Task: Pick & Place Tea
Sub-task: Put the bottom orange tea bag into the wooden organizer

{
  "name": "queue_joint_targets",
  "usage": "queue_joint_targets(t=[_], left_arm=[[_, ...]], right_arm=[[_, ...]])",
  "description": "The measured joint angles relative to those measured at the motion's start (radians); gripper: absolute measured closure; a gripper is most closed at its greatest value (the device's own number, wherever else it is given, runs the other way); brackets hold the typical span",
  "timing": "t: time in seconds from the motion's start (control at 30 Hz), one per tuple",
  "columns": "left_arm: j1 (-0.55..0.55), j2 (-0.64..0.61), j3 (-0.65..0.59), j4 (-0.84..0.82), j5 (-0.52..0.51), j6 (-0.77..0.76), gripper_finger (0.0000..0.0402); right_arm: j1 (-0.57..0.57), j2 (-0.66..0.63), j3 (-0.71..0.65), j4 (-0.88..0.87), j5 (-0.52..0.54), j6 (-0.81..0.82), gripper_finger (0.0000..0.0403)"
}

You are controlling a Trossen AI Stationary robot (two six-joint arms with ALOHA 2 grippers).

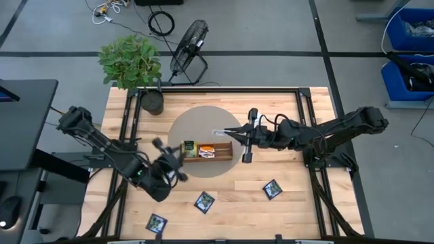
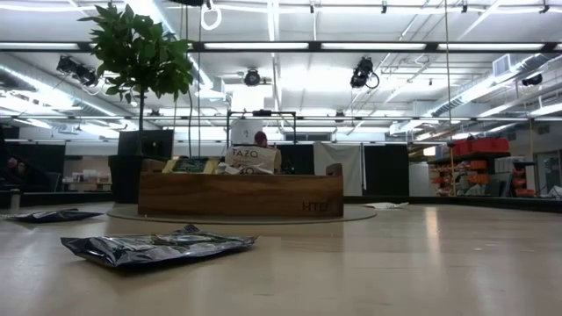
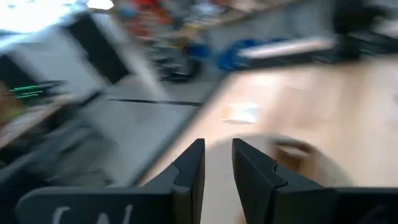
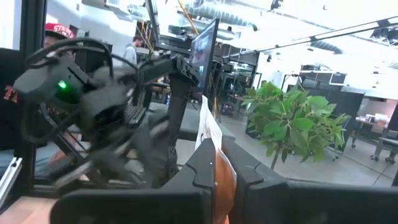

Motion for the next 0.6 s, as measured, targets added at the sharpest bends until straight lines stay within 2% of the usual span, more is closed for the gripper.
queue_joint_targets(t=[0.13,0.2,0.37,0.5,0.6], left_arm=[[0.031,0.001,-0.085,0.412,0.353,0.371,0.0329],[0.061,0.001,-0.120,0.594,0.472,0.514,0.0338],[0.152,-0.006,-0.160,0.826,0.533,0.685,0.0356],[0.222,-0.008,-0.204,1.076,0.762,0.780,0.0367],[0.265,-0.008,-0.242,1.233,0.840,0.783,0.0375]], right_arm=[[-0.002,-0.005,0.000,0.003,0.000,-0.012,0.0392],[-0.002,-0.005,0.000,0.004,0.000,-0.015,0.0392],[0.026,-0.012,0.000,0.009,0.000,-0.014,0.0392],[0.053,-0.011,0.000,0.061,-0.001,-0.037,0.0392],[0.068,-0.011,0.000,0.099,-0.001,-0.050,0.0392]])
